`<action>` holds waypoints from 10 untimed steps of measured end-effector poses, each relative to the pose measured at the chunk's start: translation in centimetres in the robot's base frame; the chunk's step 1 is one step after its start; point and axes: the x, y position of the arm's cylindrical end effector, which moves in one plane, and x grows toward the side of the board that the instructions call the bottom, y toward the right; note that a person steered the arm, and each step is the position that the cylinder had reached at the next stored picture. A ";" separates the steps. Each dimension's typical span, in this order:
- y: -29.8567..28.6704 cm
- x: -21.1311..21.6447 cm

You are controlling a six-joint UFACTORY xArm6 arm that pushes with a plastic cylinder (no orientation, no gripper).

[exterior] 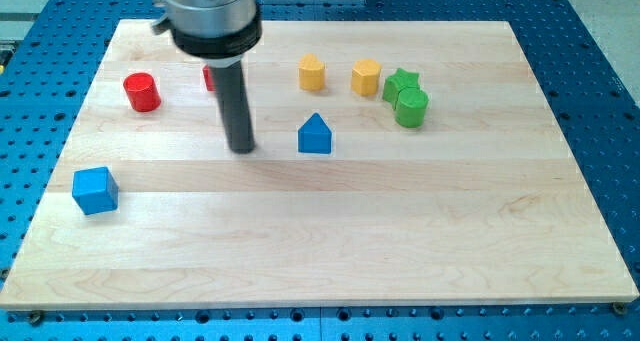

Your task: Place the triangle into the green circle

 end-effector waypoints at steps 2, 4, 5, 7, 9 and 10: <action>16.7 -0.4; 10.9 2.2; 11.8 3.8; 15.2 4.0; 16.8 5.7; 17.5 5.5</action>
